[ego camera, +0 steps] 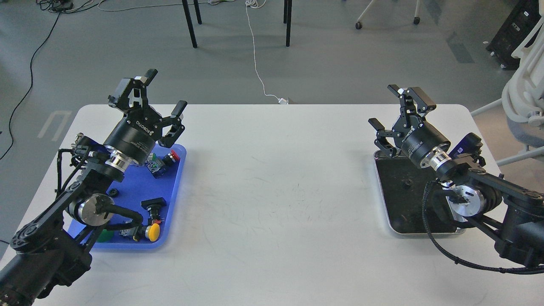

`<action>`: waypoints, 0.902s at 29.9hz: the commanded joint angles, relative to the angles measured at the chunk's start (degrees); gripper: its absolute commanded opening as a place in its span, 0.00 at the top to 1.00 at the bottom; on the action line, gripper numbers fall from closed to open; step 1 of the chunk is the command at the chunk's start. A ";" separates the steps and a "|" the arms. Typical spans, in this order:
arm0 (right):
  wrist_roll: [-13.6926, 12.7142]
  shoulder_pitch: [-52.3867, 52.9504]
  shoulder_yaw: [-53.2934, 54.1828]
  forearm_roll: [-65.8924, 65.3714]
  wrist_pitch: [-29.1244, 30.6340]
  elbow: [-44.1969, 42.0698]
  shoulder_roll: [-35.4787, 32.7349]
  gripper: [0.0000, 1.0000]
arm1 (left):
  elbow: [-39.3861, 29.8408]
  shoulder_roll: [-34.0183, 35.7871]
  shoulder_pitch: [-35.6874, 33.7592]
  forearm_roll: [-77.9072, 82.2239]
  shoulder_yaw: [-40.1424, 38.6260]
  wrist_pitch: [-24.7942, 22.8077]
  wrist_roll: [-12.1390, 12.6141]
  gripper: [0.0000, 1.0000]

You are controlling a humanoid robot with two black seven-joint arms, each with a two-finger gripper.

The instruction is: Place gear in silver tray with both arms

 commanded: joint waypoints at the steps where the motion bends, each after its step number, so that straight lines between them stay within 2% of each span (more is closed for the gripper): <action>1: 0.00 -0.40 0.05 -0.10 0.08 0.03 0.16 0.03 | -0.07 0.03 0.01 0.00 0.10 -0.07 0.09 0.02; 17: 0.00 -0.57 0.49 -0.10 0.00 -0.06 0.42 0.03 | -0.42 0.64 0.27 1.14 0.36 0.02 0.18 0.02; 27: 0.00 -1.28 2.42 -0.01 -0.09 -0.06 0.59 0.03 | -2.43 3.89 -0.87 18.35 1.41 -0.24 -0.35 0.02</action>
